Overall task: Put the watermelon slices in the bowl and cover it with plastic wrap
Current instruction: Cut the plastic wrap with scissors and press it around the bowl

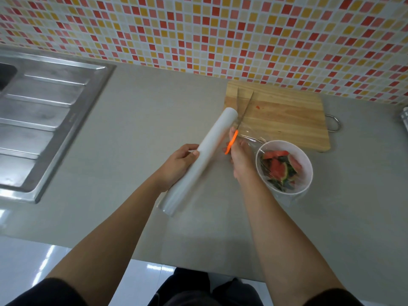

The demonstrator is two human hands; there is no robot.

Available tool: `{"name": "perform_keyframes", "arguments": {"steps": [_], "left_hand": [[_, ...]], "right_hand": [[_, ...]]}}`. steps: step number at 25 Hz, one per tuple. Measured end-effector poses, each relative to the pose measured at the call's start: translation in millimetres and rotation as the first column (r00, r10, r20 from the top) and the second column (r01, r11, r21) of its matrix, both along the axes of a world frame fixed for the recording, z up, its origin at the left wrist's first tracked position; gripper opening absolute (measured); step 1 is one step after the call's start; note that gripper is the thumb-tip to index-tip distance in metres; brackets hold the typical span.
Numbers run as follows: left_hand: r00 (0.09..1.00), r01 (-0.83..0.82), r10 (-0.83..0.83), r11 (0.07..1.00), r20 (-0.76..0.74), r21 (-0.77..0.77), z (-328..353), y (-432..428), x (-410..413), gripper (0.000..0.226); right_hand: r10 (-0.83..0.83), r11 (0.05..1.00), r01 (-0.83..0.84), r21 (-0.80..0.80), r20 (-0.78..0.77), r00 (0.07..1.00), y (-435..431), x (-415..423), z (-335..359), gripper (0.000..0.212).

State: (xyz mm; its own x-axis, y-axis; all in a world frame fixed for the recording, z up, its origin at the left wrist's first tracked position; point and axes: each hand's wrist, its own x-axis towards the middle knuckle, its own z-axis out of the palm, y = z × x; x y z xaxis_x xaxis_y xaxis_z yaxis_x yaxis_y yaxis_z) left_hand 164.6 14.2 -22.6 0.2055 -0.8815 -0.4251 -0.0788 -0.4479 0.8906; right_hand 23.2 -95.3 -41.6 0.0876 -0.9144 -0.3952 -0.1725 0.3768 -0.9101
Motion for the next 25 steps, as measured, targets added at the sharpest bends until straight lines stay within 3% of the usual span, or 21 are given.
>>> {"name": "perform_keyframes", "arguments": {"steps": [6, 11, 13, 16, 20, 25], "left_hand": [[1.000, -0.006, 0.006, 1.000, -0.030, 0.008, 2, 10, 16, 0.026], [0.988, -0.143, 0.142, 0.989, -0.054, -0.023, -1, 28, 21, 0.022], [0.975, -0.207, 0.205, 0.978, -0.089, -0.009, -5, 36, 18, 0.033], [0.955, -0.279, 0.281, 0.960, -0.090, 0.036, -14, 50, 13, 0.042], [0.945, -0.319, 0.313, 0.946, 0.095, 0.053, -20, 58, 10, 0.044], [0.908, -0.210, 0.182, 0.977, 0.376, 0.032, -21, 63, 10, 0.041]], "right_hand": [[-0.079, 0.996, 0.078, 0.031, 0.025, 0.997, -8, 3, -5, 0.042], [-0.043, 0.998, 0.044, -0.036, 0.012, 0.999, 28, 18, 7, 0.027], [0.019, 0.999, -0.021, -0.031, -0.049, 0.999, 64, 17, 2, 0.017], [0.142, 0.984, -0.166, -0.070, -0.264, 0.954, 99, 7, -1, 0.017], [0.159, 0.914, -0.352, -0.202, -0.619, 0.769, 102, -2, 2, 0.021], [0.214, 0.886, -0.443, -0.138, -0.726, 0.654, 108, 3, -2, 0.026]]}}
